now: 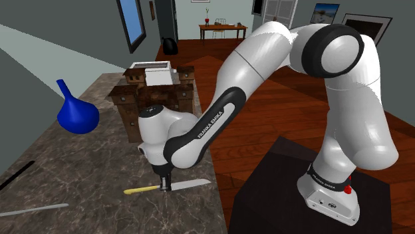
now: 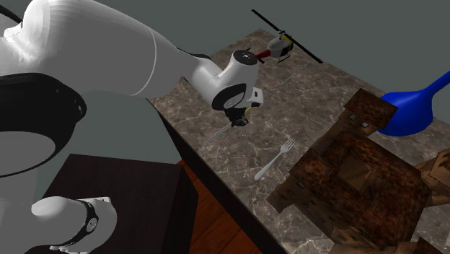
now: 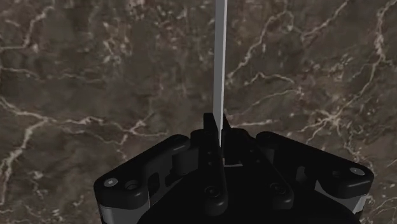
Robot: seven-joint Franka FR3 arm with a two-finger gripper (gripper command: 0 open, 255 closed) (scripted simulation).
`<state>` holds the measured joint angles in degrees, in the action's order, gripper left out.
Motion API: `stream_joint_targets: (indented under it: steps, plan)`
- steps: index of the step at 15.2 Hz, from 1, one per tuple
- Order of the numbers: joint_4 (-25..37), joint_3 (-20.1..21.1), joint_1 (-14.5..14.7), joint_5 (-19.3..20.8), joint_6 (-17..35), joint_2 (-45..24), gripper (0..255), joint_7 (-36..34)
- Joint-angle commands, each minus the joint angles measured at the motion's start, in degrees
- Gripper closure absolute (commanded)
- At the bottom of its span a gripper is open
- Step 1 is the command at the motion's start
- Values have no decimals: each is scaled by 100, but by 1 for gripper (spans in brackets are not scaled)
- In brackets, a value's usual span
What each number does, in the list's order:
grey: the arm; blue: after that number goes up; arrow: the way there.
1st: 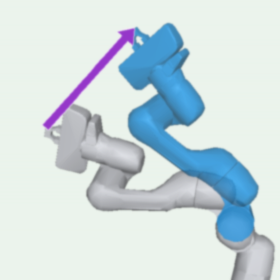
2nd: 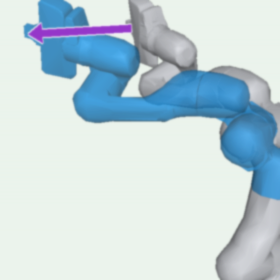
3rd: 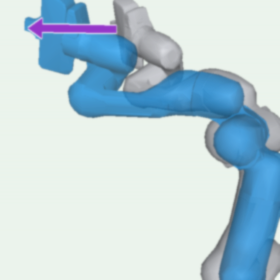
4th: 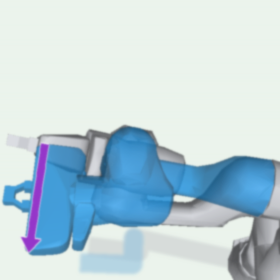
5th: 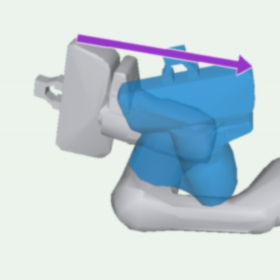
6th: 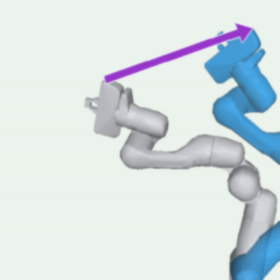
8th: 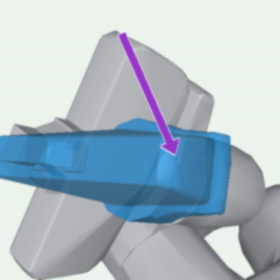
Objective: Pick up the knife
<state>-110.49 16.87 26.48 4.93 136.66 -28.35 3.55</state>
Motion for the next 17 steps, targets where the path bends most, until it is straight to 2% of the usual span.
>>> stream_joint_targets:
  steps: [1,17]
  plan:
    - [-6,13,-11,-19,-55,59,255,8]
    - [182,152,-121,-255,-912,750,255,107]
